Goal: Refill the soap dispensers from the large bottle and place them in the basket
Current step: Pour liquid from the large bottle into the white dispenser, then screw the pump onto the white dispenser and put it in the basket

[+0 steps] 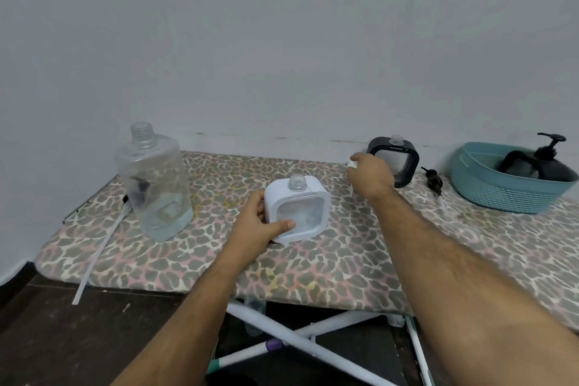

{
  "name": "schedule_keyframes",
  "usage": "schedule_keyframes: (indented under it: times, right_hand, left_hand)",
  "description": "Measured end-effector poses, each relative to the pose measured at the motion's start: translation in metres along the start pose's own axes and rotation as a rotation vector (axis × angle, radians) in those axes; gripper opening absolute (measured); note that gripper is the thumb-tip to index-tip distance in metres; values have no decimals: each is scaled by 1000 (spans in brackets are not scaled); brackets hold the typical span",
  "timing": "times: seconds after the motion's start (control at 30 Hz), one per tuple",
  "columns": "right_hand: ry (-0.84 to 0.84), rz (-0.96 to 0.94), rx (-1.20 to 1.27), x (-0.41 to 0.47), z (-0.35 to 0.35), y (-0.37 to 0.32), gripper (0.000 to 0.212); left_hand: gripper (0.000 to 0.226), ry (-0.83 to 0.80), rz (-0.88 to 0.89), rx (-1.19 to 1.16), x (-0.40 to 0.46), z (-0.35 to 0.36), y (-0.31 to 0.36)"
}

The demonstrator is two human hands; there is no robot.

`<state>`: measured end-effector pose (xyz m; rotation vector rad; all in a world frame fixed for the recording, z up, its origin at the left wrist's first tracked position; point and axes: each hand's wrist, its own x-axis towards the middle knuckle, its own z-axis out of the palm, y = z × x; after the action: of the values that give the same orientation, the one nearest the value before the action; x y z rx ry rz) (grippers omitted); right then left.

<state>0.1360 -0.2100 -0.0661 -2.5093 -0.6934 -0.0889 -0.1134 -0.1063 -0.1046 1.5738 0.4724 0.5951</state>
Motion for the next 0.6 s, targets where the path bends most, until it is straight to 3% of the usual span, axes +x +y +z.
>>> schedule_keyframes:
  times: [0.33,0.6]
  right_hand:
    - [-78,8,-311,38,29,-15,31]
    - [-37,50,-441,34,32,-21,26]
  left_hand:
    - [57,3,-2,27,4,-3,-6]
    - [60,18,-21,41,5,-2,-7]
